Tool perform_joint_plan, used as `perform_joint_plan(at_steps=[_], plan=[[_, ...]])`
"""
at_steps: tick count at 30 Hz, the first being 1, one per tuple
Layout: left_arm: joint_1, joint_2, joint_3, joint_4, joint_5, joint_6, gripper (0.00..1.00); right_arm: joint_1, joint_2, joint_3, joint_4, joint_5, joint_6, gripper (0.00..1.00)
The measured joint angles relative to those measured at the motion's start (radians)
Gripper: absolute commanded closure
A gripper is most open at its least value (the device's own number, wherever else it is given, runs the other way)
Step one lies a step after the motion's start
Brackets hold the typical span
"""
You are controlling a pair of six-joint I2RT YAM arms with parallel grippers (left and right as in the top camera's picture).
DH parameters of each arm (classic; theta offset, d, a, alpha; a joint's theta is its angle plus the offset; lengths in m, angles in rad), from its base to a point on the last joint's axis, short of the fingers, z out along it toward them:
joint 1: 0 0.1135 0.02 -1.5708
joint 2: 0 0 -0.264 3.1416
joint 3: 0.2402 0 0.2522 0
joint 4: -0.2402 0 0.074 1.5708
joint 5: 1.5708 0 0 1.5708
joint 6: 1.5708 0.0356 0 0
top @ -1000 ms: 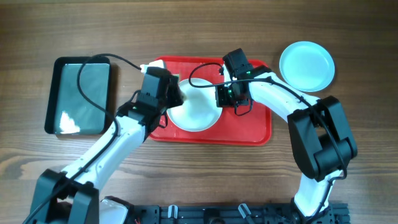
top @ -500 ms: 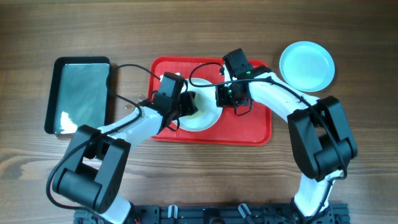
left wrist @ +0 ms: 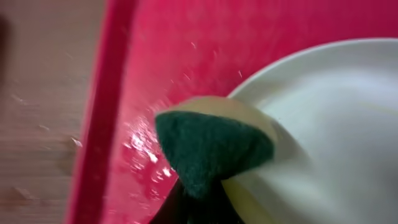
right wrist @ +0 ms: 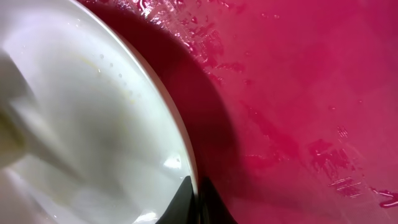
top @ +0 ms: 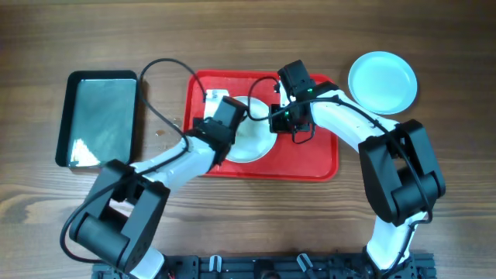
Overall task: Clean dirty plates on tray and stack at the side
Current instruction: 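Scrub the white plate with the sponge while the right gripper holds it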
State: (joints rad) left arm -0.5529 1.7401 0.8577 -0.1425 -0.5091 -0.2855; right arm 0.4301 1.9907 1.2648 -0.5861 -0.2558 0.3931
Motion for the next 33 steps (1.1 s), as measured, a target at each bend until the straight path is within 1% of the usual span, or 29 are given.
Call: perform_joint_plan(at_steps=[2, 5, 7, 8, 10, 12, 13, 17, 19, 21, 24, 28, 30, 33], plan=[[-0.043, 0.000, 0.000, 0.052, -0.135, 0.050, 0.96, -0.002, 0.000, 0.000, 0.000, 0.003, 0.000, 0.96], [-0.087, 0.000, 0.002, 0.099, -0.309, 0.085, 0.96, -0.004, 0.000, 0.000, -0.003, 0.008, 0.000, 0.96], [-0.108, 0.000, 0.005, 0.098, -0.378, 0.095, 0.96, -0.003, 0.000, 0.000, -0.005, 0.011, -0.001, 0.96], [-0.113, -0.002, 0.006, 0.087, -0.388, 0.093, 0.96, -0.003, 0.000, 0.000, -0.005, 0.011, -0.001, 0.96], [-0.113, -0.016, 0.007, 0.032, -0.359, 0.063, 0.96, -0.003, 0.000, 0.000, -0.007, 0.013, -0.001, 0.96], [-0.102, -0.039, 0.008, -0.018, -0.242, -0.010, 0.96, -0.003, 0.000, 0.000, -0.007, 0.013, -0.001, 0.96], [-0.085, -0.048, 0.009, -0.033, -0.120, -0.063, 0.96, -0.003, 0.000, 0.000, -0.008, 0.013, -0.001, 0.96], [-0.017, -0.049, 0.010, -0.008, 0.214, -0.211, 0.96, -0.003, 0.000, 0.000, -0.008, 0.014, 0.000, 0.96], [0.010, -0.049, 0.010, 0.037, 0.333, -0.267, 0.96, -0.003, 0.000, 0.000, -0.008, 0.014, -0.001, 0.96], [0.015, -0.049, 0.010, 0.056, 0.408, -0.296, 0.96, -0.003, 0.000, 0.000, -0.008, 0.014, -0.001, 0.96], [0.015, -0.038, 0.010, 0.058, 0.472, -0.323, 0.96, -0.003, 0.000, 0.000, -0.008, 0.014, 0.000, 0.96], [0.019, 0.014, 0.012, 0.075, 0.484, -0.314, 0.96, -0.003, 0.000, 0.000, -0.008, 0.014, 0.000, 0.96], [0.029, 0.035, 0.013, 0.069, 0.465, -0.287, 0.96, -0.003, 0.000, 0.000, -0.008, 0.014, -0.001, 0.96], [0.049, 0.035, 0.018, 0.061, 0.355, -0.213, 0.96, -0.003, 0.000, 0.000, -0.008, 0.014, -0.001, 0.96]])
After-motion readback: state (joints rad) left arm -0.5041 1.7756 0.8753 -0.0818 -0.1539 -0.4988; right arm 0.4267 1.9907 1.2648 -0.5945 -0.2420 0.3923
